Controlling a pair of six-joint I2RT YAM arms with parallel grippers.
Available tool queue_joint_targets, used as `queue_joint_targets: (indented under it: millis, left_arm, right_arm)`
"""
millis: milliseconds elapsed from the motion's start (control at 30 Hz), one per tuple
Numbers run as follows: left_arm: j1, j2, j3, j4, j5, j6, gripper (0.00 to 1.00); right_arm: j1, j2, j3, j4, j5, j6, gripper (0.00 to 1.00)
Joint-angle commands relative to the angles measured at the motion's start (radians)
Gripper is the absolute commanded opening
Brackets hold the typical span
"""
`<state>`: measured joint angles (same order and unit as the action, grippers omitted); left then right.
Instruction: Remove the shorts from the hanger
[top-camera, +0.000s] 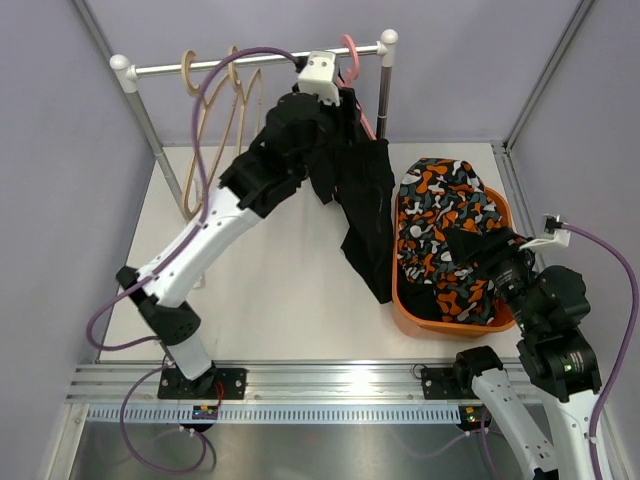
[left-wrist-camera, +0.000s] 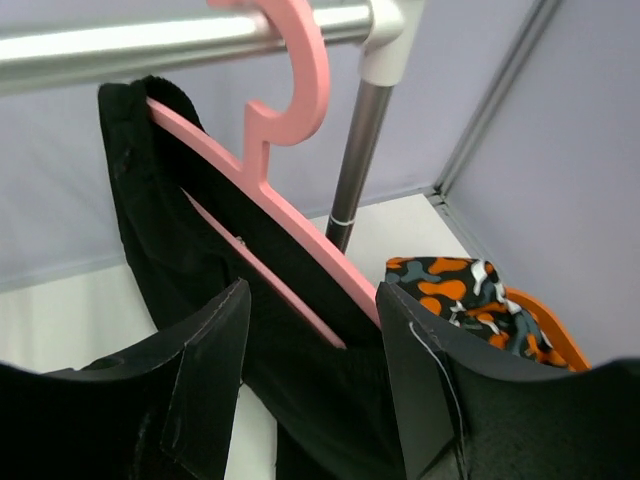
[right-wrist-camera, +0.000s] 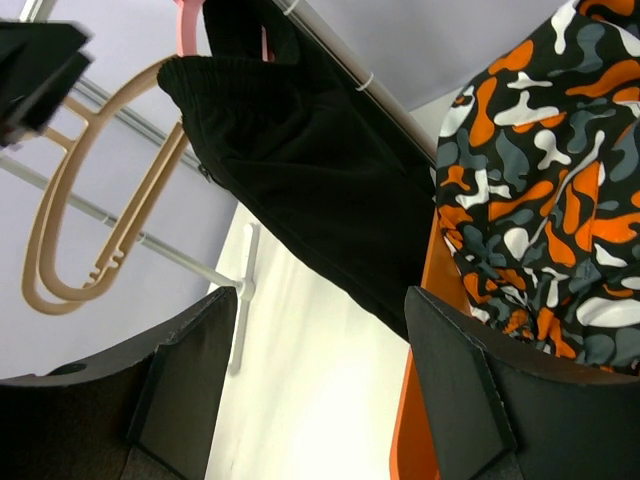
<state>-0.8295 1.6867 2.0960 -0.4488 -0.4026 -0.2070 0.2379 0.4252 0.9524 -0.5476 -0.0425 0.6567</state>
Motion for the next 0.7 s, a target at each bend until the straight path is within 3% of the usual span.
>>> queue_joint_targets:
  millis: [0,267,667]
  left_arm:
    - [0.0,0.045,0.024,0.191,-0.131,-0.052,0.57]
    - [-0.002,0.148,0.024,0.363,-0.234,-0.022,0.6]
    - [0.015,0.28,0.167,0.341,-0.298,0.029,0.62]
  right_arm:
    - [0.006,-0.009,0.062,-0.051,0.016,-0.042,0.77]
    - [0.006,-0.014,0.077,-0.084,0.012,-0.054,0.77]
    - [0.006,0.003,0.082,-0.078,-0.017,-0.052,0.77]
